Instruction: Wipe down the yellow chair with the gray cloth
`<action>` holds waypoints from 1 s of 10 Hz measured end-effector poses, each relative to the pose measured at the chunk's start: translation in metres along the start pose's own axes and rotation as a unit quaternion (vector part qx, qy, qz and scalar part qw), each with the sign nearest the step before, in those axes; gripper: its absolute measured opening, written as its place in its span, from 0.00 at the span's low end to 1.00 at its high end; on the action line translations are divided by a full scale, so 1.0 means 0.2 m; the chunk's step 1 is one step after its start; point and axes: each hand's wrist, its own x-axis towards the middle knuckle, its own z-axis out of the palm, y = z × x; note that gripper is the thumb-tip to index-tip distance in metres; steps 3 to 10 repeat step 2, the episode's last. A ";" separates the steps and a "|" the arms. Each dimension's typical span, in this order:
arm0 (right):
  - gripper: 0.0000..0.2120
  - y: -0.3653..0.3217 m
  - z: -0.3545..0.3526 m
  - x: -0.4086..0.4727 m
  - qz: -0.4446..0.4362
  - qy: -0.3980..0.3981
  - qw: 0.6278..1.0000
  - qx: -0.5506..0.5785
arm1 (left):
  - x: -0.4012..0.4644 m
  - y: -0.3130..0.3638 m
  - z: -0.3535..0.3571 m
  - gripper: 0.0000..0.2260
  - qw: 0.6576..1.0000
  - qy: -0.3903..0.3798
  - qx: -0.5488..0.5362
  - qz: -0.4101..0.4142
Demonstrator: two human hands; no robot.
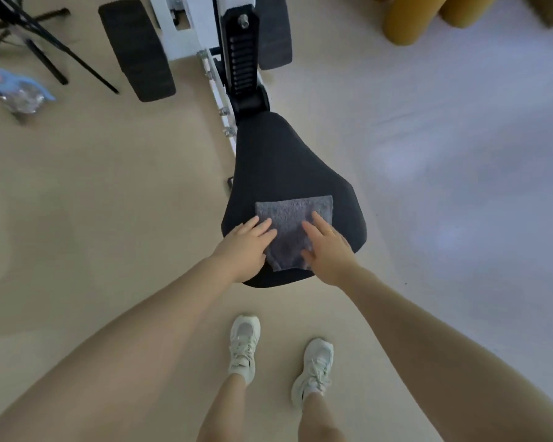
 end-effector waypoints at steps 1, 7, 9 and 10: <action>0.26 -0.05 -0.26 -0.11 0.052 0.050 0.995 0.076 | -0.11 0.01 -0.28 0.26 0.998 0.046 -0.050 -0.005; 0.30 -0.08 -0.59 -0.27 0.068 0.160 0.976 0.128 | -0.26 0.10 -0.65 0.29 0.993 0.080 -0.088 0.008; 0.30 -0.08 -0.59 -0.27 0.068 0.160 0.976 0.128 | -0.26 0.10 -0.65 0.29 0.993 0.080 -0.088 0.008; 0.30 -0.08 -0.59 -0.27 0.068 0.160 0.976 0.128 | -0.26 0.10 -0.65 0.29 0.993 0.080 -0.088 0.008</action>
